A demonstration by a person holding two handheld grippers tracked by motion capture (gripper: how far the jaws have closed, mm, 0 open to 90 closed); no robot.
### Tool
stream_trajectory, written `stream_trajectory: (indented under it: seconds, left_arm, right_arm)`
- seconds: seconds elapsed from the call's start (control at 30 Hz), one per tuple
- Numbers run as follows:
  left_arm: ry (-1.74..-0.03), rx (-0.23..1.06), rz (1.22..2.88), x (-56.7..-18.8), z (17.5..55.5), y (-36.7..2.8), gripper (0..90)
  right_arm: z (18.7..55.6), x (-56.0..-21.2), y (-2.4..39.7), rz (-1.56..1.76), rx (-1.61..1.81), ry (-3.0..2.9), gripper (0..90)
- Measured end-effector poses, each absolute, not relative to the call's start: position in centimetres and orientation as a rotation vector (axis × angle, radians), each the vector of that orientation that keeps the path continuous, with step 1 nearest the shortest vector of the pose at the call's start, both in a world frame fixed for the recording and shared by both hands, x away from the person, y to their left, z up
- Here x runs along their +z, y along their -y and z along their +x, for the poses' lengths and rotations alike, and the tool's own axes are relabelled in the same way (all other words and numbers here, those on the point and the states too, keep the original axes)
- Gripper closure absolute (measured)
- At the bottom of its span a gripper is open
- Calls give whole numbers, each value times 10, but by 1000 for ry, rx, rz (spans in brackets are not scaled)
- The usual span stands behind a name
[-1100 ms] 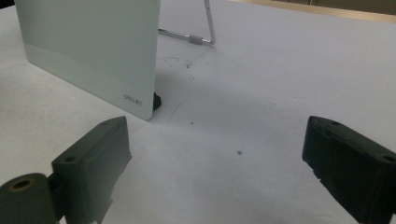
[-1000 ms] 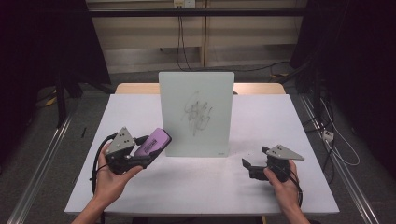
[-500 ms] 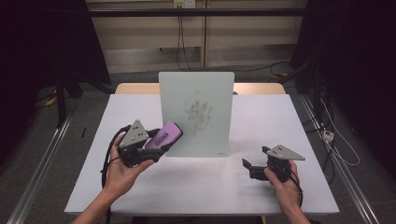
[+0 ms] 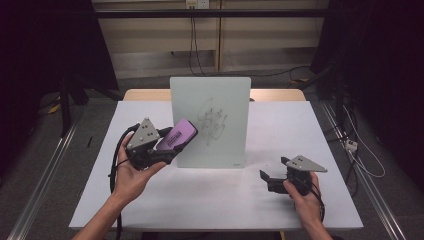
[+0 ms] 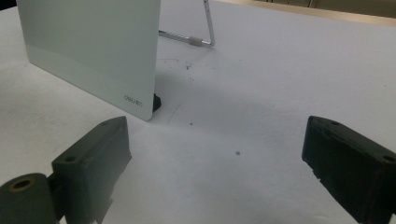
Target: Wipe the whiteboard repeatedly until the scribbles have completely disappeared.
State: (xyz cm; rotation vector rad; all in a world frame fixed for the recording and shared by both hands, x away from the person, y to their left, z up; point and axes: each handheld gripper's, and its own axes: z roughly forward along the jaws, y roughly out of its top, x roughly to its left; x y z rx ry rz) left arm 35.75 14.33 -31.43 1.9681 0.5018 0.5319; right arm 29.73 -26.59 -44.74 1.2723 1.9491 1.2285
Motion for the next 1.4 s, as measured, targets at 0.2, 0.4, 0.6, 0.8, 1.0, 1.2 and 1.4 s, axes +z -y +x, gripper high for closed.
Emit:
stream_trajectory:
  seconds: [0.2, 0.4, 0.6, 0.8, 1.0, 1.2, 1.4]
  left_arm:
    - [-462, 563, 1983, -304, 365, -129, 411]
    - [-438, 569, 2006, -299, 376, -114, 412]
    - [-420, 584, 2001, -291, 387, -99, 412]
    - [-397, 605, 2004, -285, 396, -89, 411]
    - [-392, 624, 2012, -283, 402, -84, 411]
    - [-369, 673, 2007, -279, 406, -82, 411]
    - [-367, 717, 2014, -281, 413, -79, 412]
  right_arm:
    - [297, -447, 265, 1268, 1227, -1953, 78]
    - [297, -447, 266, 1268, 1229, -1951, 78]
    - [297, -447, 265, 1266, 1228, -1955, 78]
    - [297, -447, 266, 1267, 1228, -1954, 78]
    - [297, -447, 266, 1266, 1231, -1954, 78]
    - [297, -448, 265, 1271, 1230, -1954, 78]
    - [298, -448, 266, 1267, 1227, -1955, 78]
